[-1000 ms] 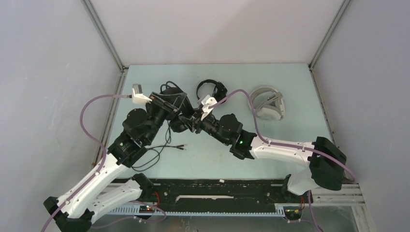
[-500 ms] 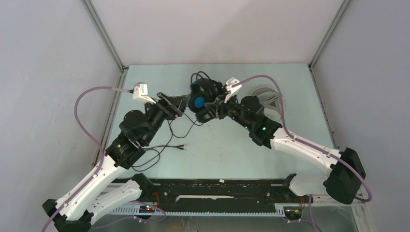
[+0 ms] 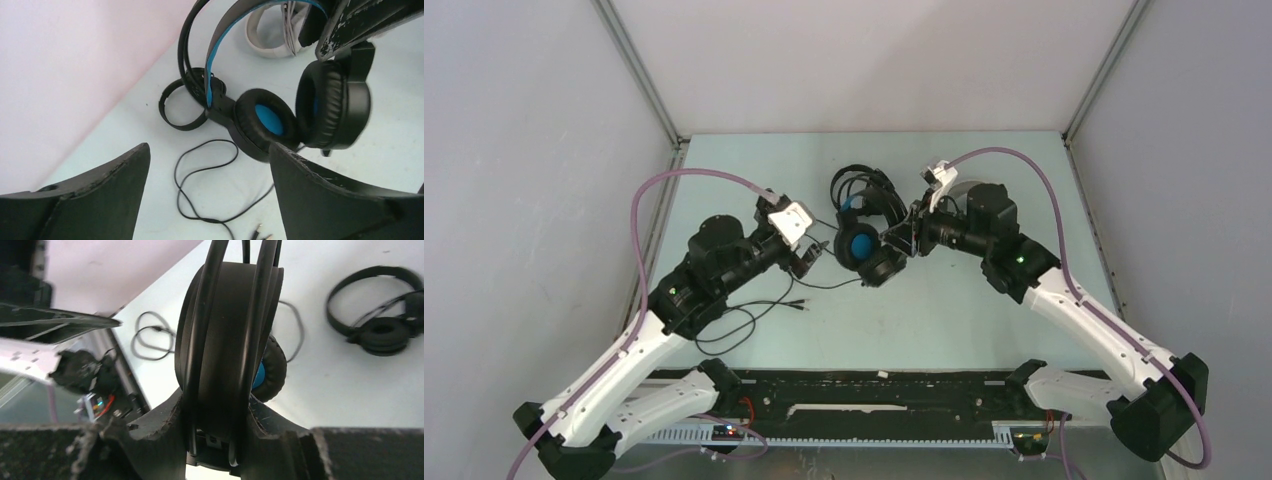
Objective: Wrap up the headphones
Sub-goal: Wrap the headphones cable around the headphones.
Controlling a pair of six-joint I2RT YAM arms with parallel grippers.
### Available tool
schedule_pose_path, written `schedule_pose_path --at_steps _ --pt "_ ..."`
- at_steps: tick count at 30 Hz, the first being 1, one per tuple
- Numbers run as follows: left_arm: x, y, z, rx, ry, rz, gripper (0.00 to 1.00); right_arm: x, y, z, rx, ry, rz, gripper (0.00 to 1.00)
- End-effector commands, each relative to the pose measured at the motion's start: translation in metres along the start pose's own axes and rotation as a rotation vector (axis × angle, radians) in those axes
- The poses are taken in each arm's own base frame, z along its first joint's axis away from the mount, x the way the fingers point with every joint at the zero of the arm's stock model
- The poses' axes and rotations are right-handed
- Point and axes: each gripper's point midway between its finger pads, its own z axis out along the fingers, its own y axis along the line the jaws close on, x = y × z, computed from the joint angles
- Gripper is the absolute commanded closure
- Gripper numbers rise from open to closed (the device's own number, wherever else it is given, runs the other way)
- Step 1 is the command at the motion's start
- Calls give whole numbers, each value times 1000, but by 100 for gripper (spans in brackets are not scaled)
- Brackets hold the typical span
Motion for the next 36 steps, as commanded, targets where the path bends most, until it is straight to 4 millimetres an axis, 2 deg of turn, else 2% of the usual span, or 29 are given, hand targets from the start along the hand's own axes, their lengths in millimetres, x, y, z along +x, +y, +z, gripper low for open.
schedule_pose_path --at_steps 1,3,8,13,19,24,29,33,36 --pt "-30 -8 -11 106 -116 286 6 -35 64 -26 -288 -34 -8 100" --pt "-32 -12 -10 134 -137 334 1 -30 74 -29 -351 2 11 100" --pt "-40 -16 -6 170 -164 432 0 -23 90 -31 -461 78 64 100" --pt "-40 -27 2 250 -149 434 1 -19 94 -32 -493 102 75 100" --pt "-42 -24 19 245 -127 418 5 -11 97 -30 -508 134 79 100" --pt "-42 -30 30 285 -129 420 12 -1 103 -25 -528 179 88 100" --pt "-31 -46 30 381 -120 450 20 6 100 -18 -510 224 119 100" --pt "-29 -46 29 383 -113 471 31 8 100 -15 -519 237 127 100" --pt "-29 -44 28 368 -120 475 34 10 99 -11 -519 255 136 100"
